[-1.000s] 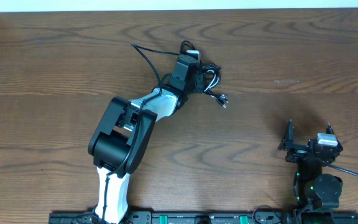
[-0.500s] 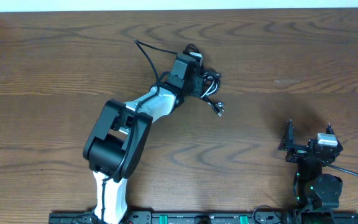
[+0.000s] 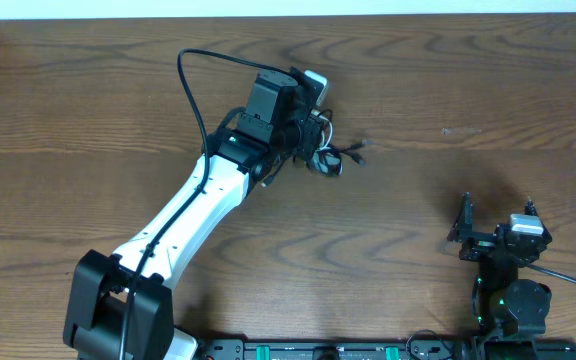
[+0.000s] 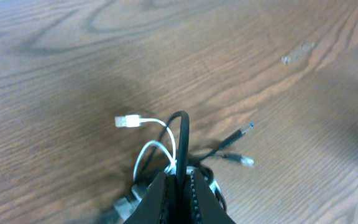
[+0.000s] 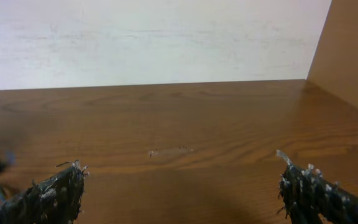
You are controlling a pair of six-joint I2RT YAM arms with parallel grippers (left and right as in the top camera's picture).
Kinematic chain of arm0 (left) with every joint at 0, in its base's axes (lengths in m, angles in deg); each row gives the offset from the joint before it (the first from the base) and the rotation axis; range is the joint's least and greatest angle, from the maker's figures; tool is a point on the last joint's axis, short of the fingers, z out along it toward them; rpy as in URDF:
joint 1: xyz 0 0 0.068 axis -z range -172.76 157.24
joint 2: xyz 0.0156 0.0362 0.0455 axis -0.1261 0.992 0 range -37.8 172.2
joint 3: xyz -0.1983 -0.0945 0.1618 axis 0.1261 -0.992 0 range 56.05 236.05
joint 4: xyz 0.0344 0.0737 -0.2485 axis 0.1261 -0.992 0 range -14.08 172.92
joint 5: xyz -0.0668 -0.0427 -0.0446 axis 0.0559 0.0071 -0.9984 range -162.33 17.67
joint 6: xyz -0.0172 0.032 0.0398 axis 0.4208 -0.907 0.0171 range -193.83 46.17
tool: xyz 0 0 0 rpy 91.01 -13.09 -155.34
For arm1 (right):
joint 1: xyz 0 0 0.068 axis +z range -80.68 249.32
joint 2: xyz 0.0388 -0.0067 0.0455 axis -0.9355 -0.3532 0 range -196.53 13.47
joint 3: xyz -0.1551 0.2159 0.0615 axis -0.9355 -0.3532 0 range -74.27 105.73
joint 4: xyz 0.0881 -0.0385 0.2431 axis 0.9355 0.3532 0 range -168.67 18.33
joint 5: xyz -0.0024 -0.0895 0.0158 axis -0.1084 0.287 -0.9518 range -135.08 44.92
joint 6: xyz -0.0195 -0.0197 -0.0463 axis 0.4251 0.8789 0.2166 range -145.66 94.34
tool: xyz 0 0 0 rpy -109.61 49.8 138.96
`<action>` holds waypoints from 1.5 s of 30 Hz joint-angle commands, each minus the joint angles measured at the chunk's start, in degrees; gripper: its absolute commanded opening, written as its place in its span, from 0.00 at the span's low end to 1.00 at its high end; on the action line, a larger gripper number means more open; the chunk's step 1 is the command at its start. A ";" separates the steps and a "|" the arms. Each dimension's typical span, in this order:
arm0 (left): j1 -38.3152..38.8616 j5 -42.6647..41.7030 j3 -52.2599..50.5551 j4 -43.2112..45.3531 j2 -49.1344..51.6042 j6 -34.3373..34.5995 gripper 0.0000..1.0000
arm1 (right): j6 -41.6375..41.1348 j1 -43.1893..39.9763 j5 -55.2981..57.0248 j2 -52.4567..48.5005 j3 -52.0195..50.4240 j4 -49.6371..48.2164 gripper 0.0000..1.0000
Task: Untangle cables
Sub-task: 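Close the left gripper on a black cable strand in the bundle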
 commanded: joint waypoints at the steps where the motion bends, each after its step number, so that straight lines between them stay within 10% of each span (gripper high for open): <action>1: -0.15 -0.72 0.04 -1.38 -1.09 -3.43 0.07 | 0.85 0.44 0.22 0.33 -0.04 0.24 0.99; 45: -0.13 -10.40 0.04 -24.90 -1.27 -32.13 0.07 | 0.85 0.44 0.22 0.33 -0.07 0.24 0.99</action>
